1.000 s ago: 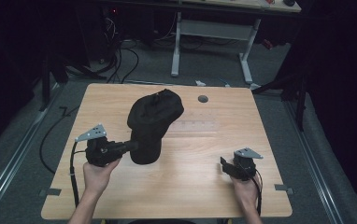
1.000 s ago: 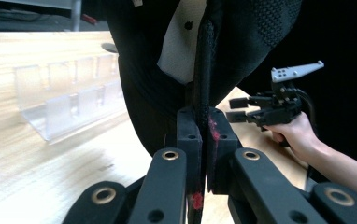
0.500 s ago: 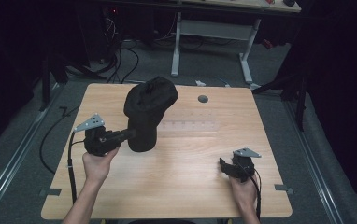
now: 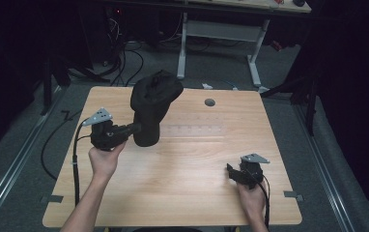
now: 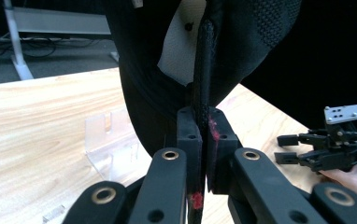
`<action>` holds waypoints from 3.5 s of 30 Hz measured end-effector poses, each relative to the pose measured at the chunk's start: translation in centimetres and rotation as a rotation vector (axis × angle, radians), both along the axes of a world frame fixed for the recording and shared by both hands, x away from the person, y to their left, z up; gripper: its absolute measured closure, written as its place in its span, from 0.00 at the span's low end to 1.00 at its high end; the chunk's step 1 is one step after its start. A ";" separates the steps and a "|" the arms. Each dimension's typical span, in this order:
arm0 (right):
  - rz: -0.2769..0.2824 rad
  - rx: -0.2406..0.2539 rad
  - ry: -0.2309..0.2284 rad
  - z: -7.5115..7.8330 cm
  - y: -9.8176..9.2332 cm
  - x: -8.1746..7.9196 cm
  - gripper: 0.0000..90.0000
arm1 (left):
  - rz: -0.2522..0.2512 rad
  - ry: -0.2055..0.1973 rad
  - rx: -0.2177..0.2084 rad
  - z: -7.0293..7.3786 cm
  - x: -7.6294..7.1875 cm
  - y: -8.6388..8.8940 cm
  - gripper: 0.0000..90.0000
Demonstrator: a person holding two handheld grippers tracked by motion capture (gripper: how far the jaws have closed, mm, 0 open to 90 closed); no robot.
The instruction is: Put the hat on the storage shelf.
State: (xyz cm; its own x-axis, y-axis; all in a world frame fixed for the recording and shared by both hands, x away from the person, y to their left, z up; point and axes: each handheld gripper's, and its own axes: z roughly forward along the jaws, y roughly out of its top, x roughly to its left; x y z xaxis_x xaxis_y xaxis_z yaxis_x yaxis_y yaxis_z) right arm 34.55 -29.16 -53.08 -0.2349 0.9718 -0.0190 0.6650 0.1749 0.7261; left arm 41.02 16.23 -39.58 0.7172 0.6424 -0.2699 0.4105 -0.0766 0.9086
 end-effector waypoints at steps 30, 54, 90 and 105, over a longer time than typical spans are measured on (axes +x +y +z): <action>0.003 -0.004 -0.003 0.0 0.0 0.0 0.39 | 0.070 -0.016 0.024 -0.4 4.2 -1.3 0.96; 0.000 -0.001 -0.003 0.0 0.0 -0.1 0.39 | 0.081 -0.020 0.031 -1.8 5.4 -2.0 0.96; 0.005 0.000 -0.003 0.0 0.0 -0.1 0.39 | 0.102 0.062 0.011 -4.0 6.0 -1.4 0.95; 0.005 0.000 -0.003 0.0 0.0 -0.1 0.39 | 0.160 0.110 0.028 -4.0 6.0 -0.2 0.84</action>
